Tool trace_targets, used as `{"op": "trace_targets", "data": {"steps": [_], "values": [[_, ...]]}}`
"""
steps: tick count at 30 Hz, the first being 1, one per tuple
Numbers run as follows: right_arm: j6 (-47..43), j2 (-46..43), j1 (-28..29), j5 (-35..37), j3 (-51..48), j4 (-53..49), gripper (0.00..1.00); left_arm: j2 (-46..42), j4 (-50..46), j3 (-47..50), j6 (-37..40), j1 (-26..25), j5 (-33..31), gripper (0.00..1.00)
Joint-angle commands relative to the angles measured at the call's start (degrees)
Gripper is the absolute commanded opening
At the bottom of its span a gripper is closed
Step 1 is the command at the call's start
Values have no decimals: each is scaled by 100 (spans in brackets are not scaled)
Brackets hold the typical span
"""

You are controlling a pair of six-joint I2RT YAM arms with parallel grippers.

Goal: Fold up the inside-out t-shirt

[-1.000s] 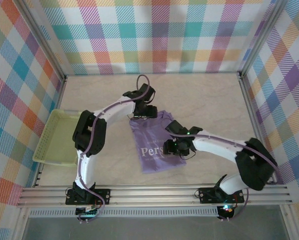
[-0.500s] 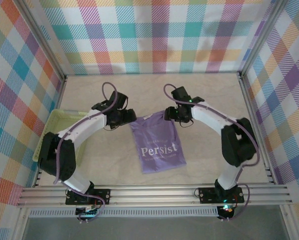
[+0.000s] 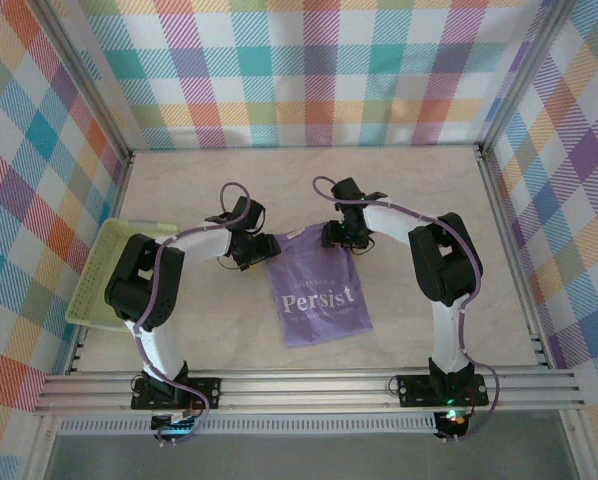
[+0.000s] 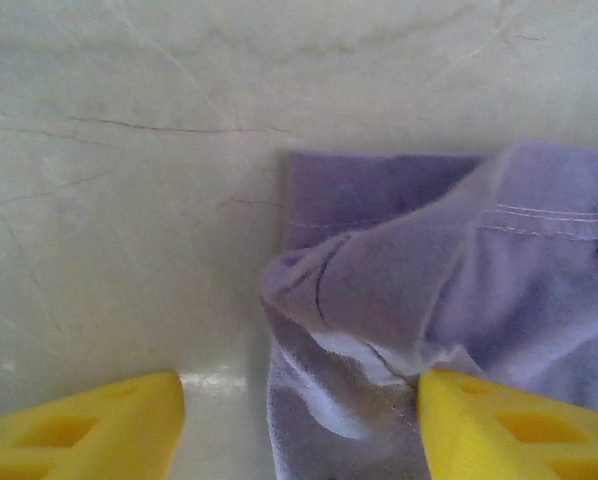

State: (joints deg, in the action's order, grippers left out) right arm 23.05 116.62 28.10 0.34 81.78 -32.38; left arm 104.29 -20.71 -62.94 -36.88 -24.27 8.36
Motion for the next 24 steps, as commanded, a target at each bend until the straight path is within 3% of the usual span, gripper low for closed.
{"op": "trace_targets", "data": {"steps": [1, 7, 15, 24], "values": [[2, 172, -23, -225, -38, -6, 67, 332, 348, -148, -55, -158, 301, 60], [145, 220, -10, -508, -287, 152, 57, 820, 342, -449, -36, -266, 275, 47], [346, -14, 88, -866, -716, 545, 29, 1067, 408, -687, -9, -485, 315, 38], [567, -84, 240, -803, -989, 724, 20, 869, 701, -562, -97, -595, 391, 33]]}}
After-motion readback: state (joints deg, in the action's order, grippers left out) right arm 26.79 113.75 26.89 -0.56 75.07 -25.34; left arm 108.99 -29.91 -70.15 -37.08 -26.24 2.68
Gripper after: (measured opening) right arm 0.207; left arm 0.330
